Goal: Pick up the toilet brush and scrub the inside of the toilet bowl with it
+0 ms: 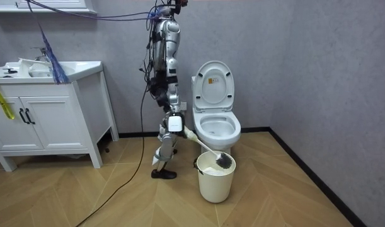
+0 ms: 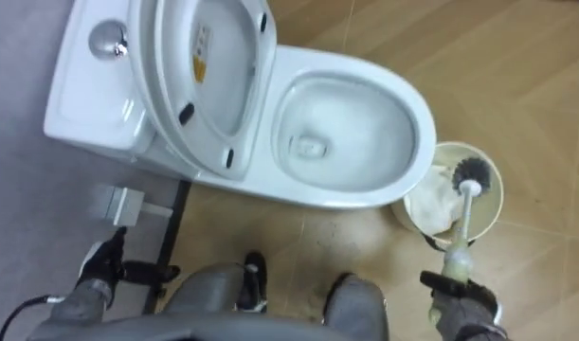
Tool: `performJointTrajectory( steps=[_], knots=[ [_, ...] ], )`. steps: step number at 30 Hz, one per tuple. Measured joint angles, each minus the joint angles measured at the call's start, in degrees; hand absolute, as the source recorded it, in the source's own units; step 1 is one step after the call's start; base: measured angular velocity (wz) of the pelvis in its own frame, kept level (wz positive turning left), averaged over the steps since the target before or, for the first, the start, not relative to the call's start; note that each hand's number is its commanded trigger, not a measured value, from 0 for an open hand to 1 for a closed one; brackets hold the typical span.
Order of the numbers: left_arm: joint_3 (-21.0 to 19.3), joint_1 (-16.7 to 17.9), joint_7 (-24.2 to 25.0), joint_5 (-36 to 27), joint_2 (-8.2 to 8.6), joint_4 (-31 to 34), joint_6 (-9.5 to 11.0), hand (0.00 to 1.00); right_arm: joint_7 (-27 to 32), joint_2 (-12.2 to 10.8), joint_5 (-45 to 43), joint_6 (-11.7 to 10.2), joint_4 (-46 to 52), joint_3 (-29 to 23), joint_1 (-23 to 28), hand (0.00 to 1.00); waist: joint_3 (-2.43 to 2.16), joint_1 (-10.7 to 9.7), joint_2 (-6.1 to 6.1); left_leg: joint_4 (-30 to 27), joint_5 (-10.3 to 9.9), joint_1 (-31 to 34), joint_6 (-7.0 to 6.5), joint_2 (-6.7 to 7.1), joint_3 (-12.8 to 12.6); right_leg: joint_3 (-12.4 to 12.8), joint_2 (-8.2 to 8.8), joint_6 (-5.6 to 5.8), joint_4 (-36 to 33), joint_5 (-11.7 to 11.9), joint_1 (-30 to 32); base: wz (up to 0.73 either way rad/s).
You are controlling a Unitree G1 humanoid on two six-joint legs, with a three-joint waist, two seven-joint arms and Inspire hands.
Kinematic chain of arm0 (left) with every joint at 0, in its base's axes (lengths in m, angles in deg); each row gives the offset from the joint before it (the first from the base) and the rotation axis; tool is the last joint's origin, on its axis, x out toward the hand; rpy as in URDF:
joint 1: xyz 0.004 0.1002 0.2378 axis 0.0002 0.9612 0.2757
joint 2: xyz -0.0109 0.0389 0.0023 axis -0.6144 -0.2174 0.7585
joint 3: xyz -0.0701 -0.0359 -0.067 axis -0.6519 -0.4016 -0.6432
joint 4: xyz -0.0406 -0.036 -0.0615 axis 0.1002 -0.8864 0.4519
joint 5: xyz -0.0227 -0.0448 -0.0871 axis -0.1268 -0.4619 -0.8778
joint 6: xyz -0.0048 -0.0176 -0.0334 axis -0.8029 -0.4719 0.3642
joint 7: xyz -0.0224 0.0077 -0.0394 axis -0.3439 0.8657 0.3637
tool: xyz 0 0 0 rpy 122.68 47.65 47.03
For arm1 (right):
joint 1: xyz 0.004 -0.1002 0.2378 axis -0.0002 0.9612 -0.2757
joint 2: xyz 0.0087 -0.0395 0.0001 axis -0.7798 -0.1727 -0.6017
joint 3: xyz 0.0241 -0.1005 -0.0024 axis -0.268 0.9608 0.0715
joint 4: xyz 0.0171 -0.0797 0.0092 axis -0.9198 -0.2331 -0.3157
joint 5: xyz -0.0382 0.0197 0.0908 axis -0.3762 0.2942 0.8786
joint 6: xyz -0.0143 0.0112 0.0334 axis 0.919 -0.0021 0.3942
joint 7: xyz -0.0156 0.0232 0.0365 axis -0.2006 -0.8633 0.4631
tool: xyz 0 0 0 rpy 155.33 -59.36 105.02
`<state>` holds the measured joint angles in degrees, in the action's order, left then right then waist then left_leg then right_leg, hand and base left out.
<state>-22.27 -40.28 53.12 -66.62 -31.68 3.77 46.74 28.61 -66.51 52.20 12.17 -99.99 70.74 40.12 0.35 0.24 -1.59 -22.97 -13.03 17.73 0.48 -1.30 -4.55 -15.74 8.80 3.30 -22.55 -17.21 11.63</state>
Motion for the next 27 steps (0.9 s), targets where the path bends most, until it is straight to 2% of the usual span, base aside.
performJointTrajectory(
  steps=[3, 7, 8, 13, 15, 18, 21, 23, 27],
  knots=[
    [-2.2, 2.5, 0.0, 0.0, 0.13, -0.1, 0.0, 0.00, 0.0, -0.1, -2.5, 0.1, 1.7, -1.2, 2.2, 1.00, -0.01, -0.2, 0.97, 2.0, 0.0, -3.9, 0.01, 0.04, 0.0, 0.0, -0.50, 0.30, 3.2, 0.8, -4.2, -0.06],
    [-6.9, 5.3, 0.0, -0.6, 2.07, -0.3, 0.0, 0.00, 0.1, -1.0, -5.0, 0.4, 3.8, -2.5, 4.5, 1.00, -0.18, 0.1, 2.36, 4.6, 0.0, -9.5, 0.07, 0.04, -0.2, 0.0, -1.17, 0.66, 7.5, 2.2, -10.4, -0.04],
    [-7.9, 6.1, 0.0, -0.9, 2.67, -0.4, 0.0, 0.00, 0.3, -1.1, -6.0, 0.5, 4.9, -3.2, 4.6, 1.00, -0.19, 0.1, 2.47, 5.4, -0.1, -11.0, 0.21, 0.07, -0.4, 0.0, -1.28, 0.81, 8.4, 2.4, -11.9, -0.05],
    [-10.4, 7.2, -0.3, -1.5, 3.57, -1.4, -0.1, 0.00, 0.5, -1.2, -10.0, 0.5, 6.8, -3.1, 4.7, 1.00, -0.24, 0.9, 2.55, 6.4, -0.2, -13.6, 0.29, 0.19, 0.1, -0.3, -1.50, 0.95, 9.5, 2.8, -14.8, 0.03],
    [-10.5, 7.8, -1.6, -1.5, 3.88, -1.2, -0.1, 0.00, 1.3, -1.2, -12.0, 0.5, 8.1, -3.1, 5.2, 1.00, -0.32, 1.8, 2.30, 6.4, -0.2, -14.2, 0.32, 0.11, 0.3, -0.3, -1.72, 0.93, 10.1, 3.1, -15.5, 0.00],
    [-11.1, 9.0, -4.8, -0.3, 4.25, 0.2, -0.2, 0.00, 2.3, -1.2, -15.1, 0.4, 9.2, -3.0, 5.0, 1.00, -0.26, 2.1, 2.11, 6.4, -0.2, -14.9, 0.40, 0.12, 0.8, -0.6, -1.82, 0.93, 10.0, 3.1, -16.7, 0.08],
    [-14.4, 9.8, -8.8, 5.1, 4.85, 6.1, 0.0, 0.00, 2.9, -1.4, -20.9, 0.2, 9.3, -2.8, 4.1, 1.00, -0.25, 2.6, 2.53, 6.4, 0.1, -15.2, 0.73, 0.15, 1.7, -1.7, -1.85, 0.91, 10.0, 3.1, -17.3, 0.16],
    [-16.8, 10.9, -11.6, 10.7, 5.94, 14.8, 0.7, 0.00, 2.7, -1.4, -27.0, -1.4, 9.3, -2.7, 4.1, 1.00, -0.26, 3.5, 3.29, 6.6, 0.3, -15.2, 0.78, 0.30, 2.5, -2.3, -1.96, 0.88, 10.7, 3.0, -18.1, 0.15],
    [-16.6, 9.5, -15.8, 14.8, 6.27, 23.7, 2.2, 0.00, 2.1, -2.1, -28.3, -3.1, 8.8, -0.1, 3.8, 1.00, -0.19, 4.5, 4.56, 5.4, 0.4, -14.2, 0.80, 0.64, 4.3, -3.8, -2.07, 0.84, 11.2, 3.0, -18.6, 0.24]
  ],
)
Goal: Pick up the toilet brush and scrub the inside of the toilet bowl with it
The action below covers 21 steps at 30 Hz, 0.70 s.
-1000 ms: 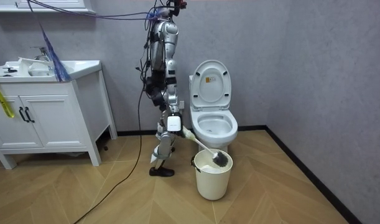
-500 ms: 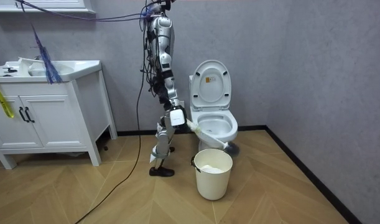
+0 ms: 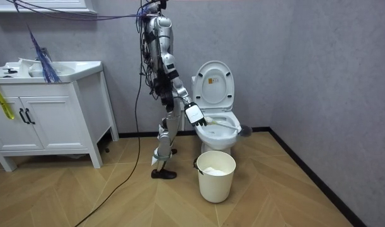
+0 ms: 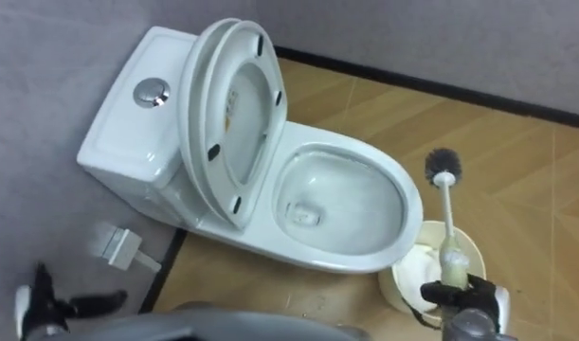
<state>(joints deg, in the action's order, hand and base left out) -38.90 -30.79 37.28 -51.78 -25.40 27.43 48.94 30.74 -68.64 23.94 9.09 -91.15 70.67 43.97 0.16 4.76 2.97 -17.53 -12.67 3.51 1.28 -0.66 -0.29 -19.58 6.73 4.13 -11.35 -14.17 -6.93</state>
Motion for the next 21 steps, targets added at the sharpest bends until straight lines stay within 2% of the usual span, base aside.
performJointTrajectory(
  steps=[2, 3, 4, 7, 10, 13, 16, 21],
  knots=[
    [1.0, -0.2, -1.8, 1.0, 0.16, 2.4, 0.2, 0.00, -0.8, -0.9, -2.2, -0.9, -0.8, 0.1, -0.1, 1.00, -0.04, 0.1, 0.46, -0.4, 0.0, 0.8, -0.01, 0.35, 1.1, -1.0, -0.02, 0.00, 0.5, 0.0, -0.1, 0.32],
    [1.9, 0.0, -3.2, 1.8, 0.15, 5.0, 0.2, 0.00, -1.5, -1.3, -3.3, -1.0, -1.1, 0.4, 0.0, 1.00, 0.32, 0.3, 1.06, -0.7, 0.0, 1.2, -0.02, 0.48, 1.6, -1.2, -0.11, -0.01, 0.6, 0.0, -0.3, 0.29],
    [2.2, 0.0, -4.2, 1.9, 0.12, 7.8, 0.2, 0.00, -2.3, -1.4, -3.9, -1.1, -1.1, 0.8, 0.1, 1.00, 0.67, 0.4, 1.11, -1.1, 0.0, 1.7, -0.02, 0.53, 2.2, -1.2, -0.25, -0.06, 0.7, 0.1, -0.2, 0.27],
    [3.3, 0.0, -6.2, 2.7, -0.09, 13.5, 0.7, 0.00, -3.0, -1.4, -7.1, -2.5, -1.8, 1.6, -0.3, 1.00, 0.77, 0.3, 1.10, -1.3, 0.0, 2.0, 0.01, 0.52, 3.1, -1.0, -0.58, -0.11, 0.9, 0.4, -0.4, 0.16],
    [5.3, -0.6, -7.6, 4.2, -0.11, 16.7, 3.3, 0.00, -4.2, -1.4, -8.8, -4.1, -3.7, 1.7, -0.8, 1.00, 0.68, 0.2, 0.35, -1.2, 0.0, 2.0, 0.06, 0.49, 3.5, -1.0, -0.71, -0.13, 0.9, 0.4, -0.5, 0.05],
    [6.5, -1.4, -7.8, 7.5, -0.25, 20.5, 4.8, 0.00, -5.4, -1.3, -9.7, -4.7, -4.4, 1.9, -0.7, 1.00, 0.29, 0.2, -0.61, -0.7, 0.1, 1.7, 0.20, 0.48, 3.4, -0.6, -0.69, -0.13, 0.9, 0.4, -0.4, -0.05],
    [7.0, -2.5, -7.8, 10.2, -0.82, 23.4, 7.4, 0.00, -7.2, -1.3, -10.4, -4.6, -4.9, 2.4, -0.7, 1.00, 0.22, 0.1, -0.57, 0.4, 0.4, 0.6, 0.37, 0.41, 3.1, 0.1, -0.65, -0.13, 0.8, 0.4, -0.4, -0.15],
    [11.0, -4.4, -6.2, 11.3, -2.19, 25.0, 7.6, 0.00, -9.5, -1.2, -14.9, -4.0, -6.6, 4.5, -0.5, 1.00, 0.26, -1.4, -0.34, 0.2, 0.4, 0.8, 0.36, 0.40, 2.9, 0.6, -0.65, -0.13, 0.8, 0.4, -0.3, -0.04]
  ],
)
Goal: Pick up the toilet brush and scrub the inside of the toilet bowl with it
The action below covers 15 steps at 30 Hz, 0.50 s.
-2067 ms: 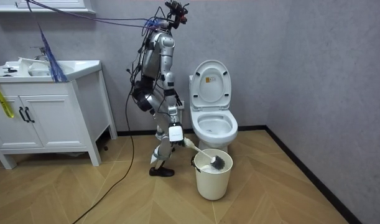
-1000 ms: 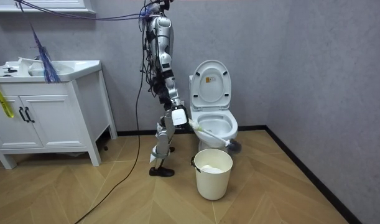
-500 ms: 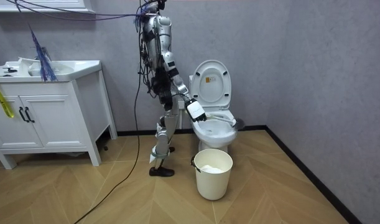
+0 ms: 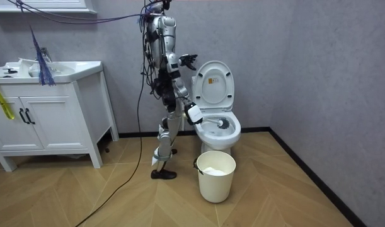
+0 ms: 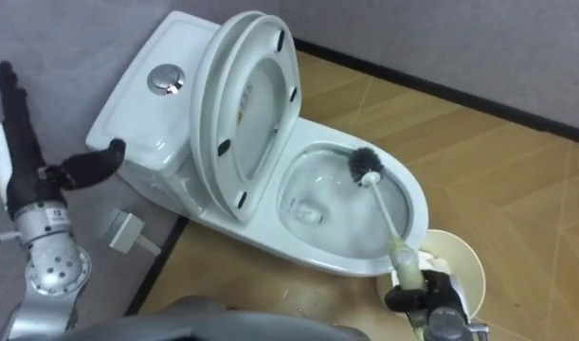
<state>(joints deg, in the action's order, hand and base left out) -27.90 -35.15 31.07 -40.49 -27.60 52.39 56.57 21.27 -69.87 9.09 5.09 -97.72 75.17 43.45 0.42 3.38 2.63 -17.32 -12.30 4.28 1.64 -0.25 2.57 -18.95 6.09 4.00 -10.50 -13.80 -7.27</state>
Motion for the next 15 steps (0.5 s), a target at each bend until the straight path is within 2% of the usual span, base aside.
performJointTrajectory(
  steps=[4, 8, 10, 15],
  knots=[
    [3.4, -0.1, 3.0, 0.2, -1.14, -0.6, 0.0, 0.00, -0.3, 0.1, -3.7, 0.6, 0.0, 0.0, 0.1, 1.00, -0.08, -0.8, 0.21, -0.1, 0.0, -0.1, 0.00, -0.16, -0.7, 0.4, 0.02, -0.01, 0.0, 0.0, 0.2, -0.07],
    [5.6, -0.2, 5.5, 1.2, -1.49, -2.4, 0.0, 0.00, -0.2, 0.1, -6.0, 0.7, 0.0, -0.1, -0.2, 1.00, -0.11, -1.9, 0.15, -0.1, 0.0, -0.4, 0.00, -0.21, -0.9, 0.8, 0.02, -0.10, 0.0, 0.1, 0.0, -0.05],
    [6.8, -0.7, 7.1, 1.6, -2.67, -5.9, 0.0, 0.00, -0.2, 0.4, -9.4, 0.9, -0.3, -0.1, -0.2, 1.00, -0.06, -1.9, 0.09, -0.1, 0.0, -0.7, 0.00, -0.19, -1.0, 0.9, 0.04, -0.12, 0.0, 0.1, -0.2, 0.00],
    [8.8, -0.9, 11.4, 1.6, -3.46, -11.9, -3.2, 0.00, -0.2, 0.8, -17.2, 2.8, 0.2, 0.0, -1.0, 1.00, 0.05, -1.7, -0.59, 0.1, 0.1, 0.3, -0.22, -0.35, -2.0, 1.9, 0.10, -0.20, -0.1, 0.1, 1.2, -0.10]
  ],
)
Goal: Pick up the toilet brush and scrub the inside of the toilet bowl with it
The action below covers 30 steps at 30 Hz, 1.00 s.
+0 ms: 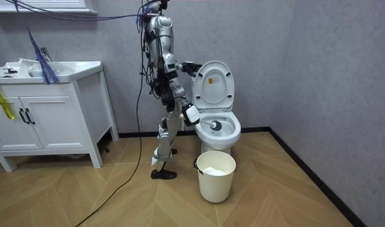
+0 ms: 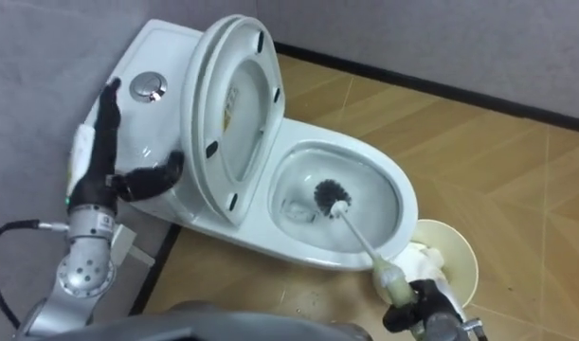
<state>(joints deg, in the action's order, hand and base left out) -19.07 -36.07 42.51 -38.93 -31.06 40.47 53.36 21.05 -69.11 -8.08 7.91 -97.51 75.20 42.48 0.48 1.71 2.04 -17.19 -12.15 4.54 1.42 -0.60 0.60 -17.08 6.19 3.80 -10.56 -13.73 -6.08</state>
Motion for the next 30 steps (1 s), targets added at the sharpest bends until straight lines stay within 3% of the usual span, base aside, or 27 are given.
performJointTrajectory(
  steps=[6, 12, 16, 20, 24, 30],
  knots=[
    [0.4, -0.1, 2.1, 0.1, -0.01, -1.0, 1.3, 0.00, 0.0, 2.1, -11.2, 0.4, 0.5, 1.3, -0.7, 1.00, -0.13, 1.5, 0.05, 1.0, 0.4, -0.1, -0.19, 0.07, -1.2, 1.5, 0.23, -0.09, -0.1, 0.1, 1.1, -0.09],
    [0.3, -0.5, 3.8, 0.7, -0.15, -1.0, 1.3, 0.00, 0.3, 3.7, -15.3, 1.6, 2.8, 2.3, -2.9, 1.00, -0.17, 2.6, -0.46, 0.8, 0.5, 1.1, -0.21, 0.04, -1.1, 1.2, 0.33, -0.14, -0.6, 0.2, 2.4, 0.00],
    [0.4, -1.9, 4.1, 4.1, -0.85, -2.5, 3.0, 0.00, 1.4, 4.5, -18.0, 1.6, 3.1, 2.5, -5.4, 1.00, 0.03, 3.4, -0.15, 0.4, 0.7, 2.4, -0.42, 0.31, -0.8, 0.3, 0.71, -0.13, -1.4, 0.2, 3.5, 0.07],
    [0.4, -5.4, 4.4, 6.4, -0.94, -5.3, 5.2, 0.00, 3.5, 5.7, -20.7, 1.0, 3.8, 2.5, -9.2, 1.00, 0.27, 4.8, -0.56, -1.7, 0.9, 6.7, -0.66, 0.07, -0.3, -0.3, 0.78, -0.21, -3.4, 0.2, 7.4, 0.07],
    [0.6, -9.1, 4.6, 8.4, -0.99, -7.4, 6.0, 0.00, 4.6, 7.4, -21.3, 0.9, 3.0, 3.1, -12.6, 1.00, 0.25, 5.5, -1.29, -3.6, 1.3, 11.0, -0.89, 0.10, 0.5, -0.8, 0.97, -0.26, -5.7, 0.2, 11.4, 0.09],
    [2.7, -14.6, 2.9, 8.6, -1.57, -8.0, 6.7, 0.00, 9.3, 11.6, -21.4, 1.2, 0.3, 5.6, -18.7, 1.00, 1.16, 7.4, -2.52, -7.1, 2.4, 19.8, -1.75, 0.55, -0.3, -0.7, 3.10, -0.78, -14.0, -0.6, 22.1, -0.05]
  ],
)
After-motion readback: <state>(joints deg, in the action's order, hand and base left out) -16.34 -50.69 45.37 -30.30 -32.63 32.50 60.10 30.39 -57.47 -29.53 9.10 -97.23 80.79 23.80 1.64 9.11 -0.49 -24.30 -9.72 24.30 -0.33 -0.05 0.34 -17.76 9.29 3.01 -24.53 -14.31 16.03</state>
